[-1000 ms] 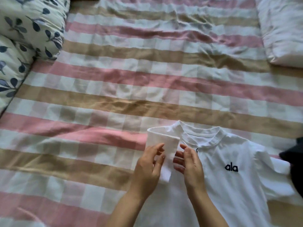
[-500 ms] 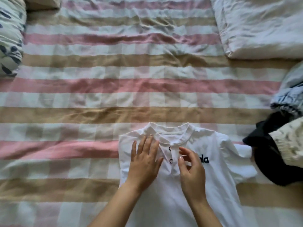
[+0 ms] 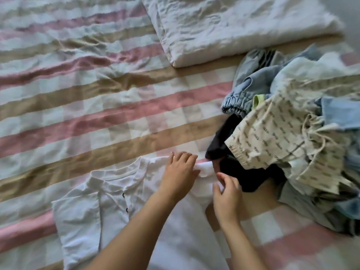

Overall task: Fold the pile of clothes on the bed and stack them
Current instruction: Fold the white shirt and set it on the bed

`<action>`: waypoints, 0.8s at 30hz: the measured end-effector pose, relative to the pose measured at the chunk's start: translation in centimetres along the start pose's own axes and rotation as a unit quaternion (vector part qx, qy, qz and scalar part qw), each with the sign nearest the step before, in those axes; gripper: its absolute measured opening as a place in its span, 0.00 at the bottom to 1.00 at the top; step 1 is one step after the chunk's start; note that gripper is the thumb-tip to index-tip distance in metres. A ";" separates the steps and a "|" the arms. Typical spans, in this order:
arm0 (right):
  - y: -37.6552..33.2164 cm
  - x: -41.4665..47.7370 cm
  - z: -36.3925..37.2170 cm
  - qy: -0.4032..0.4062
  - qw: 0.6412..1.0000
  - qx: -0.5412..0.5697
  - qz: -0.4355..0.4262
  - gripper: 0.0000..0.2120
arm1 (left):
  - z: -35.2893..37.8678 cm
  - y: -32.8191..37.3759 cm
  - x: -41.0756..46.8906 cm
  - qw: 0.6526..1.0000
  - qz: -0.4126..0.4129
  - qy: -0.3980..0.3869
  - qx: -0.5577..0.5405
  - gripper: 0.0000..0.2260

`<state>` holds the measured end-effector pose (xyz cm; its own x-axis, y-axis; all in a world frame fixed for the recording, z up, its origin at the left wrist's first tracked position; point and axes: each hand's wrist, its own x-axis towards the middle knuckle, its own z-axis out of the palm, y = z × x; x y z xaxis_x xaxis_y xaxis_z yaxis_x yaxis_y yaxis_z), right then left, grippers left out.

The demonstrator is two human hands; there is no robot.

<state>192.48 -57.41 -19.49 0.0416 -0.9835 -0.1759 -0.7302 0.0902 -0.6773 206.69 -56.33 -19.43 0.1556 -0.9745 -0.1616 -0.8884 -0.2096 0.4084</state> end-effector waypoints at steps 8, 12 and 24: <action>1.1 0.1 -0.1 -0.037 0.996 -0.023 0.073 0.10 | -1.2 -0.2 2.6 0.997 0.043 -0.048 0.046 0.10; 2.1 -0.3 -1.7 0.078 0.994 -0.035 0.062 0.05 | -1.3 1.5 3.4 0.991 0.047 0.048 -0.118 0.05; 1.0 -1.2 -1.2 0.068 0.996 0.014 0.047 0.05 | 0.6 1.9 -0.5 0.871 -0.231 0.168 -0.400 0.06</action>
<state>190.94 -56.35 -19.11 -0.1201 -0.9825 -0.1426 -0.7069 0.1855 -0.6826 204.71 -56.22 -19.14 0.6545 -0.7108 -0.2576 -0.1321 -0.4430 0.8867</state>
